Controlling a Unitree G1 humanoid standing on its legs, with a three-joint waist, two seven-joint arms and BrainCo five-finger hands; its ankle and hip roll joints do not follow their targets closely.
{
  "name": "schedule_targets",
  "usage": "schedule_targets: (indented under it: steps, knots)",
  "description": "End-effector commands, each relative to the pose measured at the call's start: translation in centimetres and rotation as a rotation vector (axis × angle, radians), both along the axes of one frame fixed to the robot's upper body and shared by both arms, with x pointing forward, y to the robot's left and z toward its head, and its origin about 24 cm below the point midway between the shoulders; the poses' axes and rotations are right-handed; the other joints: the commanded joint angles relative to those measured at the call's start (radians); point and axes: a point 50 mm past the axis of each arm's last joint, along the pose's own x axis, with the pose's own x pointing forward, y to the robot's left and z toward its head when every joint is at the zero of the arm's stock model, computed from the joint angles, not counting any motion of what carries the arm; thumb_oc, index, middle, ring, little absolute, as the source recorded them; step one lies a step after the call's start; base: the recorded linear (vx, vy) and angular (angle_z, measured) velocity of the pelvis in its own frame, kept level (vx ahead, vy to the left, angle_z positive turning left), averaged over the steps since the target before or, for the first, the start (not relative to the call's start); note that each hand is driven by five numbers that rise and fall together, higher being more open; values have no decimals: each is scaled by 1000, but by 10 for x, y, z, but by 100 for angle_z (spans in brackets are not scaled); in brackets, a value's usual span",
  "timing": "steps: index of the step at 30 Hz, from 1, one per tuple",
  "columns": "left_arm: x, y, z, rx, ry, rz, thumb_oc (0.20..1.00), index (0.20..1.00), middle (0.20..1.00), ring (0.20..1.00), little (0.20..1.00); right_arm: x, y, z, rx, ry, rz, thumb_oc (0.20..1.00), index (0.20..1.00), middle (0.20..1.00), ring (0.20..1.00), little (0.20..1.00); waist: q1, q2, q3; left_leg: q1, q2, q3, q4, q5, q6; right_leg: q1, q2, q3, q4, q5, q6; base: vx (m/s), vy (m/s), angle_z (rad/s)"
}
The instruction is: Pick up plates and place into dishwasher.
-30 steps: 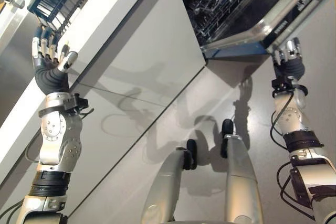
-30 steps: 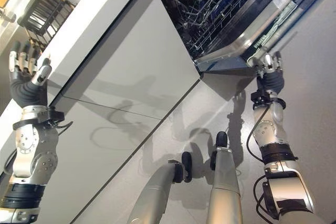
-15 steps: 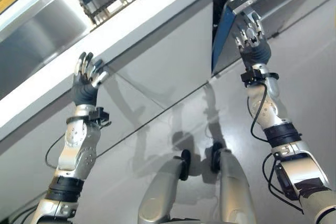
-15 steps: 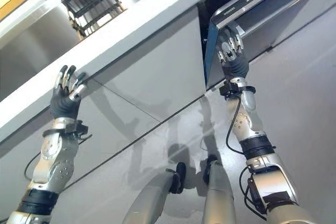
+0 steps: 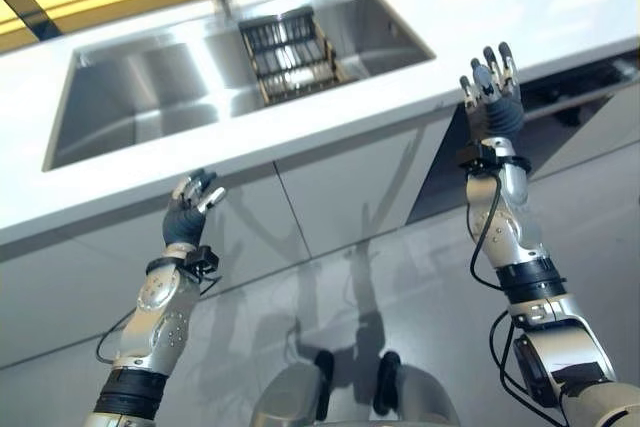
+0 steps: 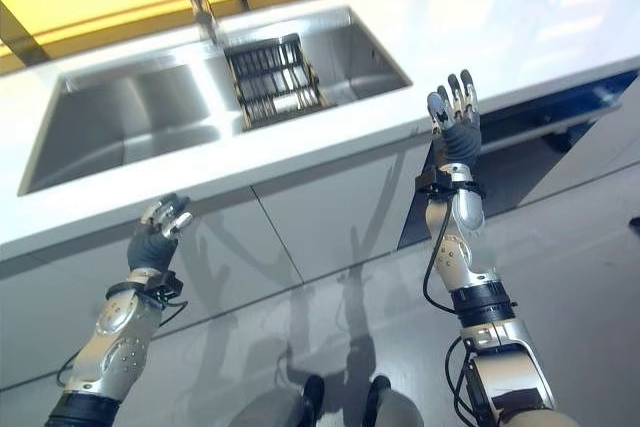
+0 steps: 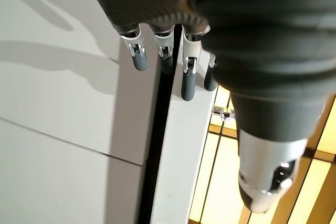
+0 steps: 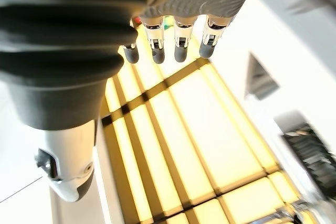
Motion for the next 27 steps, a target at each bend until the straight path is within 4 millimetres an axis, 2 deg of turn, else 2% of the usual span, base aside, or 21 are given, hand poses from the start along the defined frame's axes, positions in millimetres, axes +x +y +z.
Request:
schedule_targets:
  steps: [1, 6, 11, 12, 17, 20, 23, 27]
  knots:
    - [-10, 3, 3, 21, -44, -10, 1000, 1000, 1000, 1000, 1000, -19, 11, 17, -100, -105, -8, 1000, 1000, 1000, 1000, 1000, -4, -64, -102, -10, 13, 53, 67, -31, 11, 115, -20, 53, -376, 282, 54, -87, 170, -5]
    - [-11, -13, -2, -40, -43, -40, 1000, 1000, 1000, 1000, 1000, -38, 34, 9, -240, -127, 129, 1000, 1000, 1000, 1000, 1000, -20, -74, -150, 49, 26, 60, -30, 3, 2, 137, -27, 54, -426, 310, 78, -123, 161, -3]
    - [-6, -29, 3, -58, -75, -55, 1000, 1000, 1000, 1000, 1000, -47, 51, -13, -310, -56, 206, 1000, 1000, 1000, 1000, 1000, -22, -76, -182, 80, 40, 62, -95, 33, -7, 148, -29, 41, -442, 315, 88, -89, 96, 4]
    - [-5, -35, 6, -51, -90, -64, 1000, 1000, 1000, 1000, 1000, -49, 55, -25, -290, -15, 249, 1000, 1000, 1000, 1000, 1000, -19, -78, -188, 86, 44, 61, -109, 38, -10, 152, -30, 34, -444, 312, 91, -74, 52, 8]
    - [-6, -47, 10, -48, -123, -65, 1000, 1000, 1000, 1000, 1000, -59, 64, -63, -317, 115, 295, 1000, 1000, 1000, 1000, 1000, -10, -85, -203, 91, 62, 62, -128, 54, -28, 167, -34, 3, -449, 301, 95, -57, 28, 22]
    - [-8, -48, 15, -34, -157, -38, 1000, 1000, 1000, 1000, 1000, -66, 65, -78, -325, 159, 319, 1000, 1000, 1000, 1000, 1000, -7, -87, -206, 90, 80, 67, -132, 61, -41, 175, -36, -12, -454, 292, 93, -33, -3, 28]
    - [-10, -50, 18, -23, -184, -23, 1000, 1000, 1000, 1000, 1000, -70, 64, -84, -344, 169, 311, 1000, 1000, 1000, 1000, 1000, -4, -90, -210, 90, 102, 67, -136, 67, -55, 184, -36, -25, -454, 280, 90, -13, -41, 32]
    - [-9, -48, 21, -45, -198, 2, 1000, 1000, 1000, 1000, 1000, -70, 60, -82, -359, 151, 276, 1000, 1000, 1000, 1000, 1000, -4, -91, -210, 76, 130, 77, -102, 92, -77, 198, -31, -47, -453, 262, 79, 2, -61, 27]
